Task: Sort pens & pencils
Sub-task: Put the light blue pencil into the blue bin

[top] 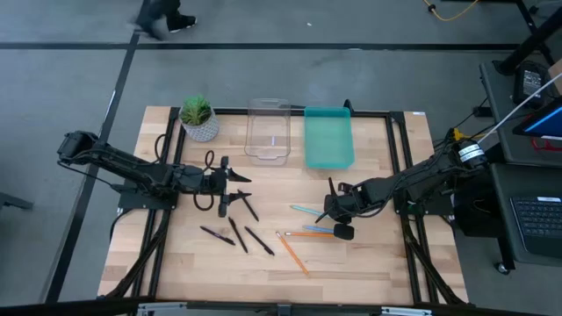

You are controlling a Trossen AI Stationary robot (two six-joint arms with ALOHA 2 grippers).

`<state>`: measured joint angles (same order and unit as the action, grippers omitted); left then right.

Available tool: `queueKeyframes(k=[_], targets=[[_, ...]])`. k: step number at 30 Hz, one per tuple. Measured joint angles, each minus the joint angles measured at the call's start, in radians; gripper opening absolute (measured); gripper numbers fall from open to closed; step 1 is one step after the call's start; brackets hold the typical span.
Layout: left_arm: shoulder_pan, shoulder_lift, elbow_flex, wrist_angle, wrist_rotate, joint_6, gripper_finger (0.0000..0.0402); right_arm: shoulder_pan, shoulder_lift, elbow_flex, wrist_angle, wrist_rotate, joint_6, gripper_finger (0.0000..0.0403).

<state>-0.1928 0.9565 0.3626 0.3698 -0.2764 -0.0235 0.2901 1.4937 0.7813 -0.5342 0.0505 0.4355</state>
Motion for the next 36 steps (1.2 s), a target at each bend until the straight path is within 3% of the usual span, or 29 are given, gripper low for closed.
queueKeyframes(k=[7,13,21,33,36], targets=[[0.0,0.0,0.0,0.0,0.0,0.0,0.0192,0.003,0.048,-0.02,0.028,-0.019,0.024,0.0205],[0.0,0.0,0.0,0.0,0.0,0.0,0.0192,0.004,0.12,-0.015,0.032,0.002,0.009,0.0234],[0.0,0.0,0.0,-0.001,0.0,0.0,0.0192,0.004,0.14,-0.014,0.004,0.033,0.033,0.0185],[0.0,0.0,0.0,-0.001,0.0,0.0,0.0192,0.003,0.143,-0.013,-0.034,0.044,0.058,0.0029],[0.0,0.0,0.0,-0.001,0.0,0.0,0.0192,0.003,0.143,-0.013,-0.035,0.044,0.077,0.0016]])
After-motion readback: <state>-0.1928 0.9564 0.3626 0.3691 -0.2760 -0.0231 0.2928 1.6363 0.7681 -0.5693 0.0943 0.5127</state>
